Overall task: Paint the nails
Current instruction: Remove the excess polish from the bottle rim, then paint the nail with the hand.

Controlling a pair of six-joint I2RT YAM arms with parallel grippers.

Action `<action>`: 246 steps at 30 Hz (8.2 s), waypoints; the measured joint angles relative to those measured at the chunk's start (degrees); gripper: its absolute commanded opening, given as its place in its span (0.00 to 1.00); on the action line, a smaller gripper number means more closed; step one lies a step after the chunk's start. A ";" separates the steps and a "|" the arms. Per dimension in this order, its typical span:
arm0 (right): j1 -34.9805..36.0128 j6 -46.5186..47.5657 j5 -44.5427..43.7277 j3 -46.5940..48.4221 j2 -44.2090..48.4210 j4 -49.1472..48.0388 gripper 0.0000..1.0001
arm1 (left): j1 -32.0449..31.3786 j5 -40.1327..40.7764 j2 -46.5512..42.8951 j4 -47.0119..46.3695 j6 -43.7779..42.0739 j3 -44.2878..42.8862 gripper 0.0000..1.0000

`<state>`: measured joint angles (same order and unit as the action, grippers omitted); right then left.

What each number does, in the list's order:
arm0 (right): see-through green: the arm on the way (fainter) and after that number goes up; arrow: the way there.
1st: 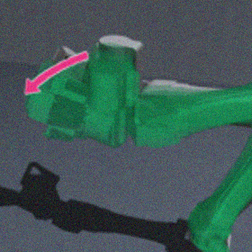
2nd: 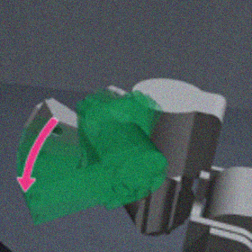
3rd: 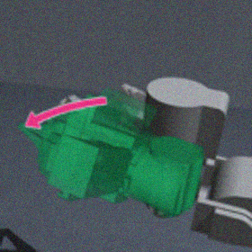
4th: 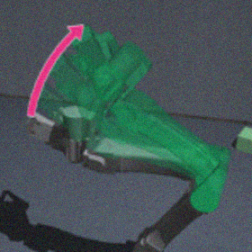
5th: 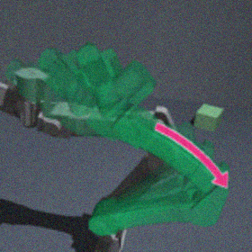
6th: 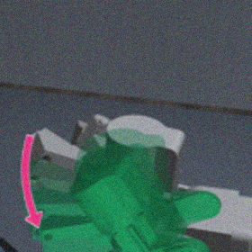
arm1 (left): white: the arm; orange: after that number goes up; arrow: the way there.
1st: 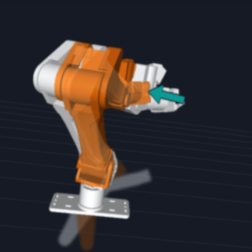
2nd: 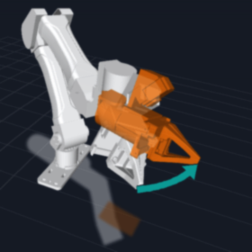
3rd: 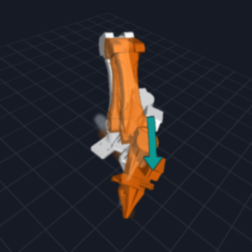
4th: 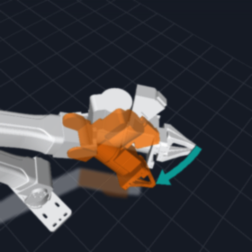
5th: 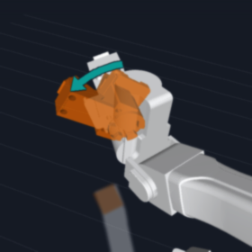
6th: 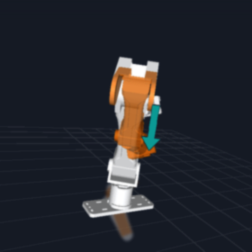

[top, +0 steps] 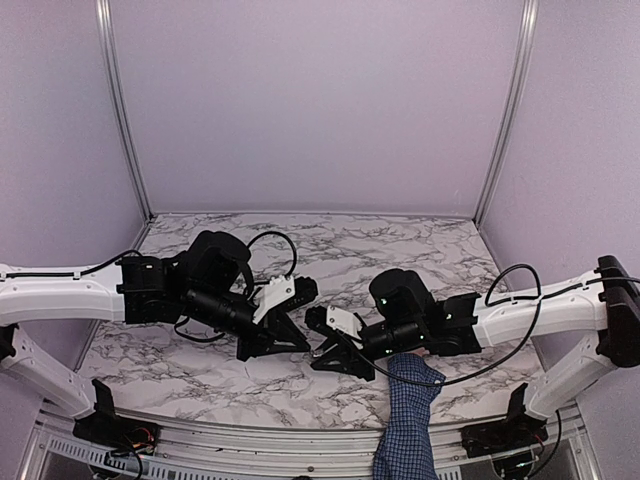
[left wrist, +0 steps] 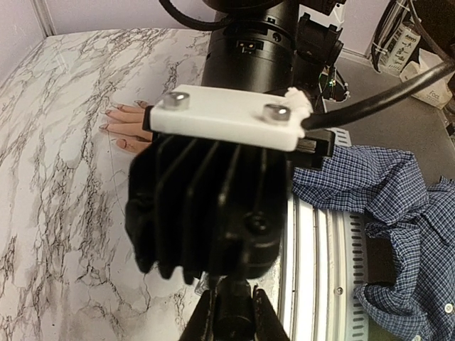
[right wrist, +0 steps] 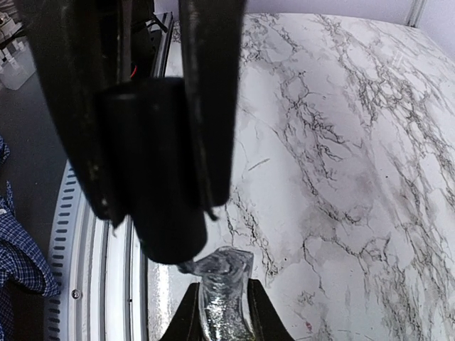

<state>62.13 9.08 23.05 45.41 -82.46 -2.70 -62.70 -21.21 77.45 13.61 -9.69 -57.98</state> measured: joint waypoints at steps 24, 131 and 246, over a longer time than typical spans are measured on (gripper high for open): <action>-0.04 0.04 -0.17 -0.26 0.66 -0.24 0.00 | 0.02 1.33 -0.68 0.04 0.07 0.00 0.00; -27.71 -10.69 -1.70 -11.69 35.08 5.99 0.00 | 17.59 -29.05 51.47 -40.02 1.77 -21.90 0.00; -28.59 -10.62 1.40 -13.05 35.08 1.18 0.00 | 13.44 -25.20 60.17 -38.56 4.59 -34.23 0.00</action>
<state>33.54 -1.54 24.45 32.36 -47.37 -1.52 -49.25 -46.41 137.62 -24.95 -5.10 -92.20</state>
